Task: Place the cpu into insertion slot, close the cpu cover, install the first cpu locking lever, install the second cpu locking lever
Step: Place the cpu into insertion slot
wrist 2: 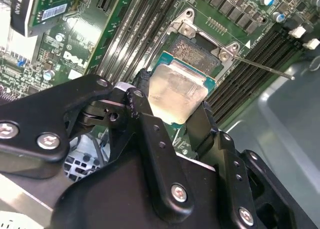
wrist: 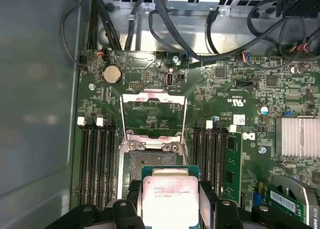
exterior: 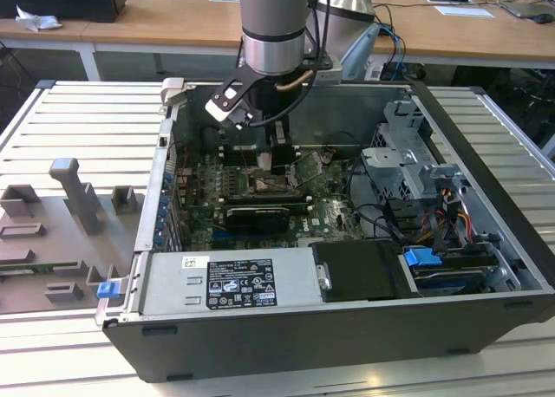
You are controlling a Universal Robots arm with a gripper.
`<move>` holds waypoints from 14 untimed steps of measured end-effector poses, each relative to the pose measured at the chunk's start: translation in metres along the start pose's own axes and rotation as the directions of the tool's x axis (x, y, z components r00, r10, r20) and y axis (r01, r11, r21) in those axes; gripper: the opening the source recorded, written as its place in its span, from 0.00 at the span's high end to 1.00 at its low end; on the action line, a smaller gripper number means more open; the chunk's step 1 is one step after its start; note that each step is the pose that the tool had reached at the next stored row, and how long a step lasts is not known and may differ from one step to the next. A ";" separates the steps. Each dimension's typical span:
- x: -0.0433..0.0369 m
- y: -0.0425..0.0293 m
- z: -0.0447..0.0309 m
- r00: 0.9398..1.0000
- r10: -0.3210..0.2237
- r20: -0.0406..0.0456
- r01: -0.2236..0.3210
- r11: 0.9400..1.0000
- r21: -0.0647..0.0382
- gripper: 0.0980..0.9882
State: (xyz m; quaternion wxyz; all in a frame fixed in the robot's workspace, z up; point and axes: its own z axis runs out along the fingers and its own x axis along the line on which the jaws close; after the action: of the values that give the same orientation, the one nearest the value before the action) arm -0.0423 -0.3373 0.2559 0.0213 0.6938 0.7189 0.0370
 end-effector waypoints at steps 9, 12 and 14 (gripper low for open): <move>0.0014 -0.0011 0.0136 1.000 0.000 0.000 0.000 1.000 0.004 0.51; 0.0026 -0.0013 0.0162 1.000 0.000 0.000 0.000 1.000 0.005 0.51; 0.0036 -0.0014 0.0179 1.000 0.000 0.000 0.000 1.000 0.006 0.51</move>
State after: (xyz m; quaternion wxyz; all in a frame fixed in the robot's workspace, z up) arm -0.0424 -0.3333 0.2381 0.0192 0.6939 0.7190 0.0349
